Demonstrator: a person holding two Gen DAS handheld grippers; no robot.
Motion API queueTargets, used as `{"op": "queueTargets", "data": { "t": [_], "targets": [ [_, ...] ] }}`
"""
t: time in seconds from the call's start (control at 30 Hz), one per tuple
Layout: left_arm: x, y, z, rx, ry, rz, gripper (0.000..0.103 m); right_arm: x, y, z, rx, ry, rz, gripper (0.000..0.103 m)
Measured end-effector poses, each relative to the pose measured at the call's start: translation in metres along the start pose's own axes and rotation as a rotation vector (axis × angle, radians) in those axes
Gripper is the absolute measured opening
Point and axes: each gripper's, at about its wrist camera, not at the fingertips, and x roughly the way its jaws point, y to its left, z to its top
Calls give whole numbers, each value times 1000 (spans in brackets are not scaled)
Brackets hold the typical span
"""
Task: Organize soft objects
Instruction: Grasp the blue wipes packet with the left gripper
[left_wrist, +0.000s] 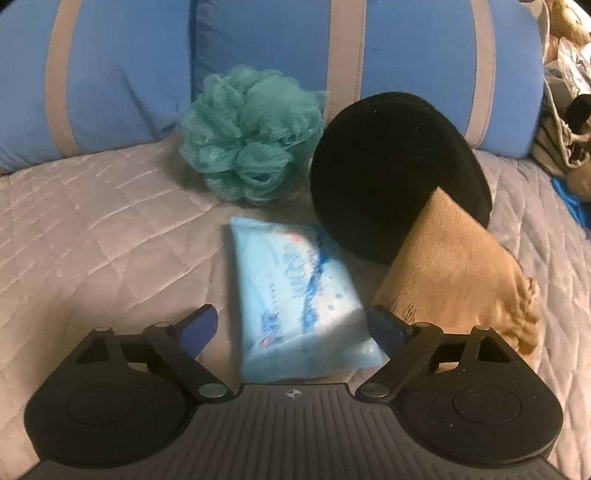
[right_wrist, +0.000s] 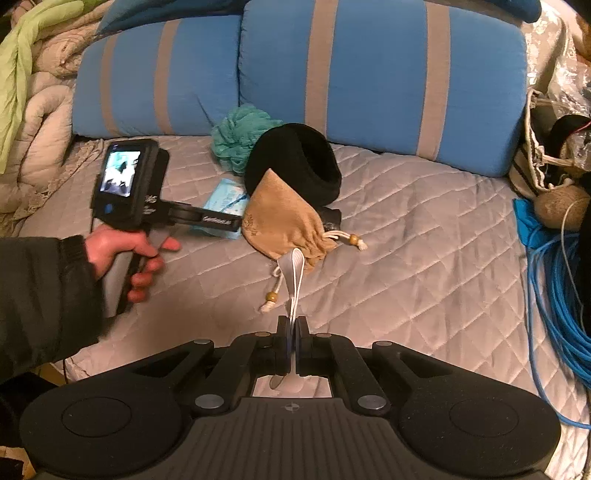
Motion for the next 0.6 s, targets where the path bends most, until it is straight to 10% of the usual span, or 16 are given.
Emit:
{"op": "queueTargets", "data": {
  "t": [0.37,0.6],
  "targets": [
    [20,-3,4,-23,-5,58,93,2,0,-2,-10,14,2,4],
    [17,0,4,7,14,80,70,4,2,-2,-28,19,-5,4]
  ]
}}
